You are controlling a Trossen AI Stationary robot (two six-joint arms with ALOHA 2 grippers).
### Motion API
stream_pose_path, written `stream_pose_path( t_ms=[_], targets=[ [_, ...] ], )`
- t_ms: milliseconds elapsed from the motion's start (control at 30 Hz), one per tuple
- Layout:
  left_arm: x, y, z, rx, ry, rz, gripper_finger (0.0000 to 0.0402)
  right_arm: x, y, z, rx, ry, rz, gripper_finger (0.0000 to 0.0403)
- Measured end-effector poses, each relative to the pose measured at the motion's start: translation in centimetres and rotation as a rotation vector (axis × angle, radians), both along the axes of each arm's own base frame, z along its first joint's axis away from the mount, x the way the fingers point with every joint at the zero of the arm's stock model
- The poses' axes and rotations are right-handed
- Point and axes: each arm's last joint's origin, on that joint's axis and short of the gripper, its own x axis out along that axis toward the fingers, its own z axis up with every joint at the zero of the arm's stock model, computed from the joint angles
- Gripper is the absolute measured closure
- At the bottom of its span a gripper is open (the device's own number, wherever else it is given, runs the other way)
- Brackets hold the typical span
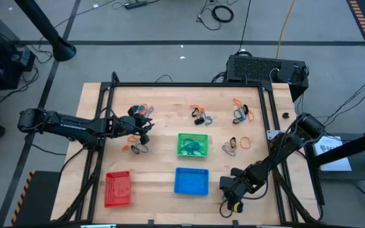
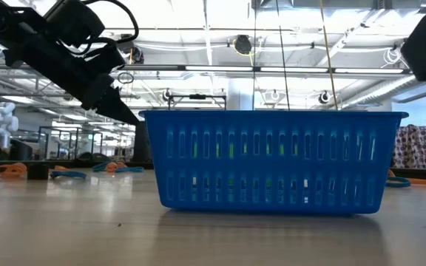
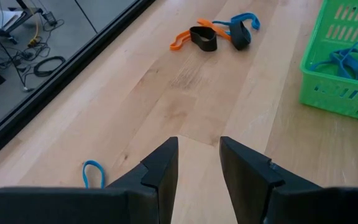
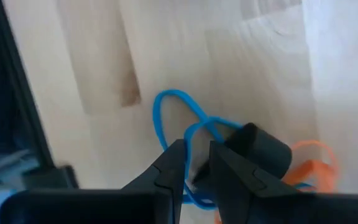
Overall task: Sort rubber bands into baskets
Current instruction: Put the blue rubberband into the green bin
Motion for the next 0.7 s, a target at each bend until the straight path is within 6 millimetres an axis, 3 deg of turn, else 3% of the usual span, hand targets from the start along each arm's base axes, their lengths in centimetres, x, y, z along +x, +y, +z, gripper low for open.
stream_pose_path(
  t_ms=[367, 700],
  targets=[
    [0.0, 0.0, 0.0, 0.0, 0.0, 0.0, 0.0275, 0.2, 0.29, 0.02, 0.055, -0.019, 0.009, 0.034],
    [0.0, 0.0, 0.01, 0.0, -0.001, 0.0, 0.0275, 0.58, -0.16, 0.06, 0.076, -0.015, 0.076, 0.0399]
  ],
)
